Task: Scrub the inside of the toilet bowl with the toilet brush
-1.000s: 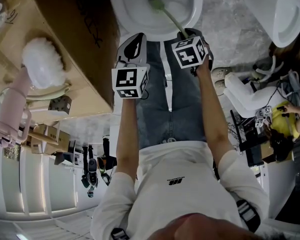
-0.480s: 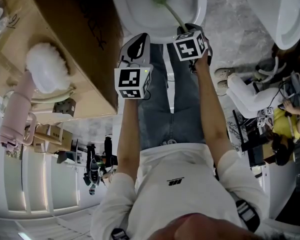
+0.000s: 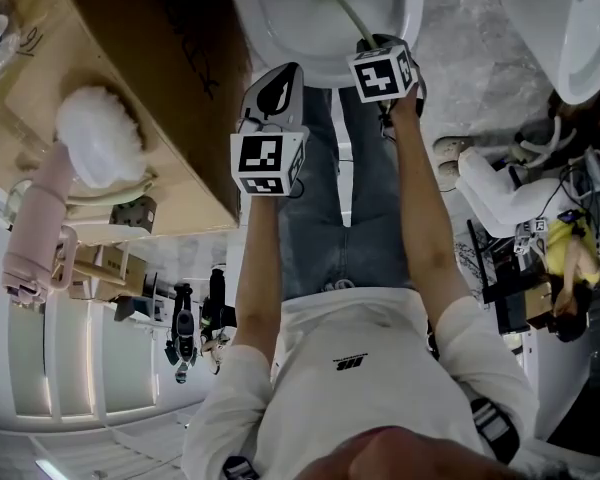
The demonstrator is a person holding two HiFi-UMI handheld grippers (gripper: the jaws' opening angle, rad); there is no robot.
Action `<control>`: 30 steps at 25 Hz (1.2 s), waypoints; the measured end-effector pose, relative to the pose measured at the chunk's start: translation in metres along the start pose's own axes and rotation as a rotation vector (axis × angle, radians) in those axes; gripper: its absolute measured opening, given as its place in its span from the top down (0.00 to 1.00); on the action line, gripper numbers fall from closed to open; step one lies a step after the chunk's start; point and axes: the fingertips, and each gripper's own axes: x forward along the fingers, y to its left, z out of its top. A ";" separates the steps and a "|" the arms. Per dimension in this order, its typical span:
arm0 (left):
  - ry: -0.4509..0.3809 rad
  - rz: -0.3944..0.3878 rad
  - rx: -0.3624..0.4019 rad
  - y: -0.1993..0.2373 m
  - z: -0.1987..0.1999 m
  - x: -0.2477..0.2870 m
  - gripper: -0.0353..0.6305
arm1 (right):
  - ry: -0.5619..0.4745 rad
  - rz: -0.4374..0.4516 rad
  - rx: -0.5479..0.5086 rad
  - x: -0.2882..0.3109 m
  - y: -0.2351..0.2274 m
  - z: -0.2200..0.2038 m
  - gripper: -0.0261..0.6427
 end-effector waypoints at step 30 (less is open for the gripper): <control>-0.041 0.002 -0.001 -0.027 0.011 -0.011 0.93 | -0.039 0.047 -0.041 -0.021 -0.003 -0.020 0.84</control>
